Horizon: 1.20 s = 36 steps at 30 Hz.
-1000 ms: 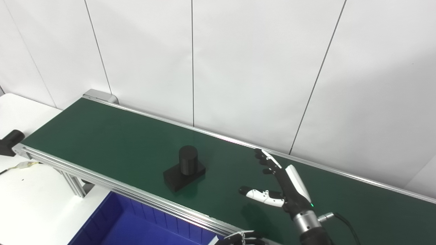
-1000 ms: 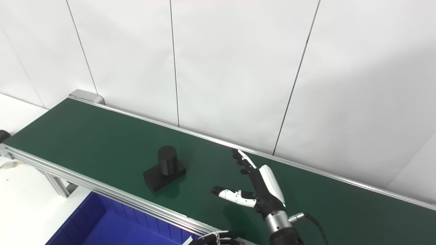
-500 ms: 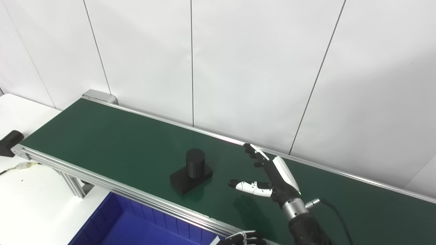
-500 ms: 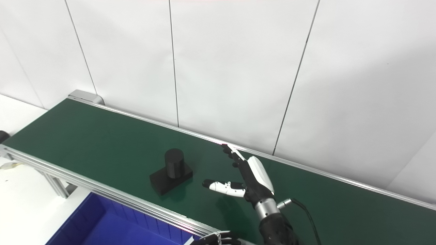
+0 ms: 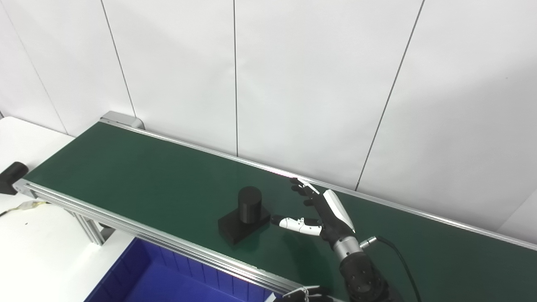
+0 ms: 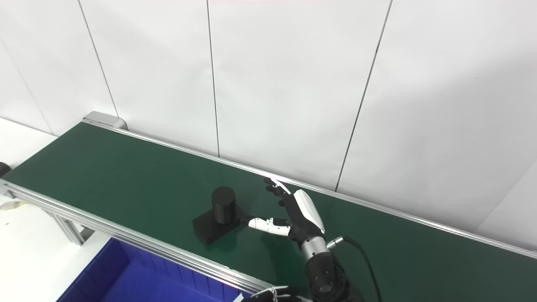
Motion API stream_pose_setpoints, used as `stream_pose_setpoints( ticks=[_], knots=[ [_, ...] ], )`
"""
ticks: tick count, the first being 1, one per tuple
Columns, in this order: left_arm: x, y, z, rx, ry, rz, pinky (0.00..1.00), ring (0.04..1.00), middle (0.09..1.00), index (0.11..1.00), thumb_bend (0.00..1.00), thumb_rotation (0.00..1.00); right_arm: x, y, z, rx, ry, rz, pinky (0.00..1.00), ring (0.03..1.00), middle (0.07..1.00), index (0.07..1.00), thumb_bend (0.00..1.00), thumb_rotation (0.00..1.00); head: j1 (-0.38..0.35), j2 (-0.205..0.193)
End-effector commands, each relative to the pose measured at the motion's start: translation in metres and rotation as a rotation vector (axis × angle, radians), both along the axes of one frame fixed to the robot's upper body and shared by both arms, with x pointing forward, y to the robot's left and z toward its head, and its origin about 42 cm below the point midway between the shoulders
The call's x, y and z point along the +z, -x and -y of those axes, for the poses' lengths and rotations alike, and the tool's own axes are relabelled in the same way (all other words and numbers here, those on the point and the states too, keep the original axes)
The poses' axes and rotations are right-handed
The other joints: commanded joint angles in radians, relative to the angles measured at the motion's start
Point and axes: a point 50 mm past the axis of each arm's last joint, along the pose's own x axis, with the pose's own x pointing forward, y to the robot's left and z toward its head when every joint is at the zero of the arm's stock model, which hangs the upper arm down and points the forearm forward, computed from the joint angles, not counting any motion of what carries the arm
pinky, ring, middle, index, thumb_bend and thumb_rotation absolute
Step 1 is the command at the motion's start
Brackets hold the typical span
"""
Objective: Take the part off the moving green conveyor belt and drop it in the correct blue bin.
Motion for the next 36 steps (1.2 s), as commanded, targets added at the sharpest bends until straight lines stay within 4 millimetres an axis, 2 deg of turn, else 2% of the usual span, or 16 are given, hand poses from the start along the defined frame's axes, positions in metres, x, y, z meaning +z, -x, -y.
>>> stream_pose_setpoints(
  ticks=[1, 15, 30, 36],
  knots=[
    [0.010, -0.006, 0.008, 0.000, 0.023, 0.060, 0.72, 0.743, 0.783, 0.799, 1.00, 0.41, 0.031, -0.007, -0.024, 0.043, -0.078, 0.098, 0.81, 0.882, 0.857, 0.889, 0.81, 0.47, 0.003, 0.002],
    [0.010, -0.007, 0.011, -0.003, 0.013, 0.070, 0.71, 0.740, 0.783, 0.792, 1.00, 0.41, 0.019, -0.018, -0.036, 0.026, -0.073, 0.056, 0.79, 0.869, 0.854, 0.869, 0.83, 0.44, 0.014, 0.002],
    [0.011, -0.004, 0.014, -0.005, 0.023, 0.066, 0.71, 0.749, 0.785, 0.800, 1.00, 0.40, 0.009, -0.016, -0.042, 0.050, -0.037, 0.047, 0.82, 0.875, 0.849, 0.862, 0.84, 0.43, 0.014, 0.012],
    [0.012, -0.003, 0.014, -0.004, 0.027, 0.067, 0.71, 0.751, 0.788, 0.799, 1.00, 0.40, 0.004, -0.015, -0.042, 0.048, -0.026, 0.041, 0.80, 0.856, 0.841, 0.856, 0.84, 0.42, 0.015, 0.016]
  ],
)
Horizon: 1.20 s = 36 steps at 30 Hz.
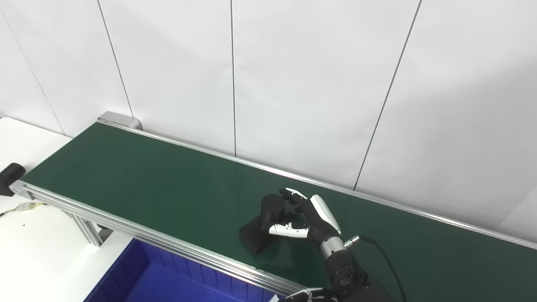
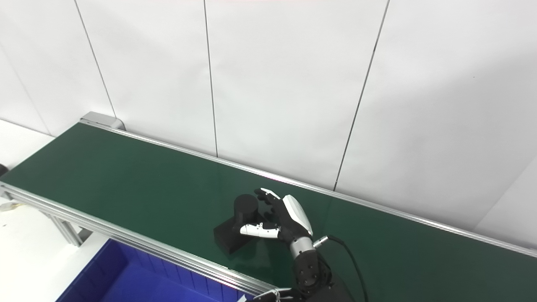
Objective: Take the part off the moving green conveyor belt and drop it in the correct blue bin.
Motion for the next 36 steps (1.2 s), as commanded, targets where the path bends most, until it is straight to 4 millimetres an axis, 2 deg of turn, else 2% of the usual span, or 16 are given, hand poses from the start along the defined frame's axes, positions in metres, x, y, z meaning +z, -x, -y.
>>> stream_pose_setpoints(
  ticks=[1, 6, 9, 10, 11, 12, 16, 26, 30, 36],
  knots=[
    [0.012, -0.004, 0.007, 0.005, 0.027, 0.066, 0.71, 0.752, 0.788, 0.797, 1.00, 0.40, 0.031, -0.005, -0.024, 0.044, -0.072, 0.094, 0.79, 0.852, 0.836, 0.853, 0.84, 0.40, 0.001, 0.002],
    [0.012, -0.003, 0.007, 0.008, 0.031, 0.069, 0.71, 0.748, 0.785, 0.793, 1.00, 0.40, 0.028, -0.002, -0.025, 0.033, -0.079, 0.113, 0.75, 0.817, 0.805, 0.823, 0.84, 0.31, -0.002, 0.006],
    [0.013, -0.002, 0.006, 0.009, 0.034, 0.071, 0.70, 0.749, 0.785, 0.791, 1.00, 0.39, 0.027, -0.001, -0.024, 0.017, -0.098, 0.122, 0.69, 0.743, 0.738, 0.751, 0.78, 0.16, -0.008, 0.011],
    [0.013, -0.002, 0.006, 0.009, 0.034, 0.071, 0.70, 0.748, 0.783, 0.791, 1.00, 0.40, 0.027, -0.001, -0.023, 0.006, -0.123, 0.125, 0.61, 0.633, 0.656, 0.669, 0.71, 0.07, -0.008, 0.011],
    [0.013, -0.002, 0.005, 0.008, 0.034, 0.072, 0.70, 0.748, 0.783, 0.790, 0.99, 0.39, 0.026, 0.000, -0.023, -0.007, -0.145, 0.129, 0.54, 0.519, 0.568, 0.573, 0.60, 0.03, -0.011, 0.013],
    [0.013, -0.002, 0.005, 0.008, 0.035, 0.071, 0.71, 0.749, 0.784, 0.791, 0.99, 0.39, 0.026, 0.000, -0.022, -0.016, -0.163, 0.135, 0.51, 0.479, 0.533, 0.523, 0.55, 0.01, -0.011, 0.013],
    [0.014, -0.002, 0.004, 0.010, 0.032, 0.074, 0.71, 0.745, 0.780, 0.790, 1.00, 0.40, 0.024, 0.000, -0.019, -0.040, -0.195, 0.149, 0.51, 0.465, 0.519, 0.471, 0.52, 0.00, -0.017, 0.015],
    [0.015, -0.002, -0.001, 0.013, 0.024, 0.072, 0.73, 0.744, 0.781, 0.794, 1.00, 0.42, 0.028, -0.002, -0.013, -0.083, -0.245, 0.182, 0.51, 0.453, 0.516, 0.469, 0.52, 0.00, -0.030, 0.022],
    [0.016, -0.002, -0.003, 0.014, 0.022, 0.072, 0.73, 0.742, 0.777, 0.801, 1.00, 0.43, 0.030, -0.002, -0.010, -0.090, -0.266, 0.189, 0.46, 0.450, 0.511, 0.462, 0.50, 0.00, -0.042, 0.025],
    [0.015, -0.004, -0.006, 0.016, 0.025, 0.069, 0.74, 0.750, 0.786, 0.810, 1.00, 0.43, 0.040, -0.005, 0.007, -0.105, -0.306, 0.236, 0.44, 0.455, 0.515, 0.472, 0.50, 0.00, -0.062, 0.029]
  ],
)
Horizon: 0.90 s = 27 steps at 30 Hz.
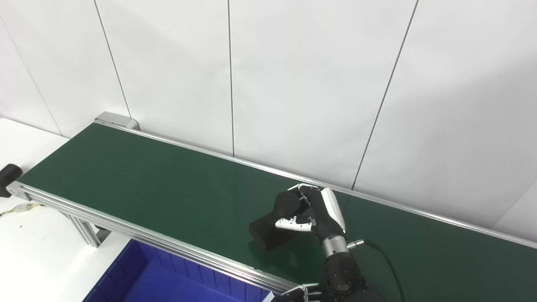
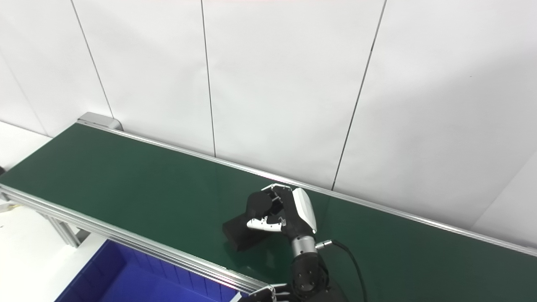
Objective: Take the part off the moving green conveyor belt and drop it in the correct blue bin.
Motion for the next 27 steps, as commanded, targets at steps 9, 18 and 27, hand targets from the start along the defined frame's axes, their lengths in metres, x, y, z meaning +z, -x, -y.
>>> stream_pose_setpoints(
  ticks=[9, 18, 27],
  knots=[
    [0.008, -0.006, -0.008, -0.003, 0.011, 0.056, 0.75, 0.751, 0.779, 0.804, 0.98, 0.43, 0.059, 0.005, 0.042, -0.056, -0.150, 0.181, 0.42, 0.469, 0.515, 0.466, 0.50, 0.00, -0.040, 0.009],
    [0.007, -0.007, -0.018, -0.002, 0.012, 0.064, 0.76, 0.754, 0.775, 0.812, 0.97, 0.44, 0.092, 0.033, 0.090, -0.136, -0.234, 0.269, 0.37, 0.449, 0.521, 0.477, 0.50, 0.00, -0.127, 0.030],
    [0.011, -0.004, -0.028, 0.002, 0.024, 0.075, 0.78, 0.769, 0.791, 0.823, 0.95, 0.45, 0.127, 0.072, 0.139, -0.244, -0.263, 0.339, 0.36, 0.461, 0.524, 0.480, 0.50, 0.00, -0.268, 0.104]
  ],
)
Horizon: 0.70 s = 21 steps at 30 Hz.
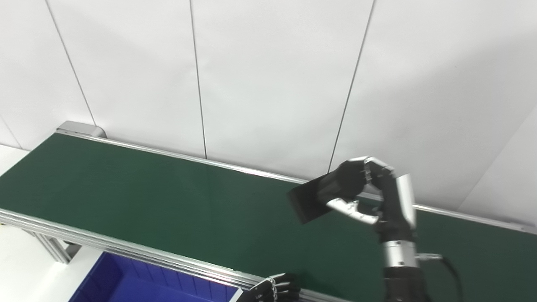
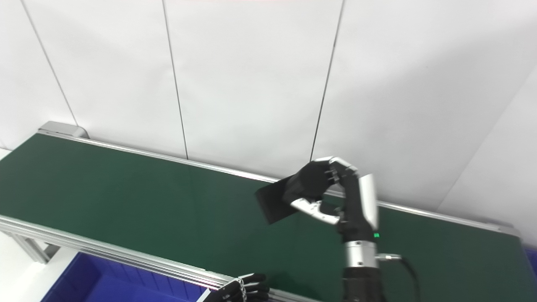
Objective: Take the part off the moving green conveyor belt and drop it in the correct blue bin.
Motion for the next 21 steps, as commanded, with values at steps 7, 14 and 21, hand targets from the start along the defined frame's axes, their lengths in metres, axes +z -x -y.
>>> stream_pose_setpoints(
  ticks=[7, 14, 21],
  knots=[
    [0.020, 0.003, -0.021, -0.002, 0.060, 0.066, 0.83, 0.805, 0.816, 0.837, 0.93, 0.46, 0.029, 0.044, 0.036, -0.111, -0.028, 0.080, 0.34, 0.459, 0.529, 0.482, 0.50, 0.00, -0.164, 0.116],
    [0.033, 0.003, -0.043, -0.008, 0.074, 0.078, 0.82, 0.810, 0.815, 0.834, 0.91, 0.46, 0.029, 0.085, 0.060, -0.181, -0.028, 0.088, 0.33, 0.458, 0.536, 0.491, 0.50, 0.00, -0.255, 0.194],
    [0.047, 0.001, -0.056, -0.007, 0.078, 0.084, 0.79, 0.779, 0.789, 0.825, 0.93, 0.46, 0.014, 0.130, 0.079, -0.244, -0.038, 0.027, 0.33, 0.468, 0.533, 0.493, 0.50, 0.00, -0.311, 0.269]
  ],
)
